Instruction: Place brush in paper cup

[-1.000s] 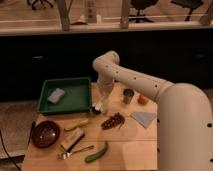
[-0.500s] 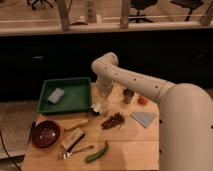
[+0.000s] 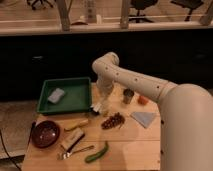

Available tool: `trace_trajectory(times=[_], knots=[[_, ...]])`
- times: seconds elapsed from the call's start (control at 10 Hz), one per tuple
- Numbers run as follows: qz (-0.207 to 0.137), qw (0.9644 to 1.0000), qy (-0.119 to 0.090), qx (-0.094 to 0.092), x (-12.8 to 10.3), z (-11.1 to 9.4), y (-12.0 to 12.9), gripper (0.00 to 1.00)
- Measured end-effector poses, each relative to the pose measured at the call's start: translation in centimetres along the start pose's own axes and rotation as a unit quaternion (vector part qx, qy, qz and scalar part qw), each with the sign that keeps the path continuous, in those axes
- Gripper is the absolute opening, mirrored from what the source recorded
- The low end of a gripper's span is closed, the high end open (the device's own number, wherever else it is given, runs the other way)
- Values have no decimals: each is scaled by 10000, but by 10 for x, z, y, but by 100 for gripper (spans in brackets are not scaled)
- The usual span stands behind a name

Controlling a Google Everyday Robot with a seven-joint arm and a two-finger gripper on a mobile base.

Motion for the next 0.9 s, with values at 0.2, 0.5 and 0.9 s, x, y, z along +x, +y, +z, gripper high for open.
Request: trace_trajectory(times=[0.2,0.5,0.9], knots=[[46,10000,11,28,3,-3,2,0],[60,10000,-31,62,2,-4,0,0],[55,9999,-141,-1,-2,-3,1,0]])
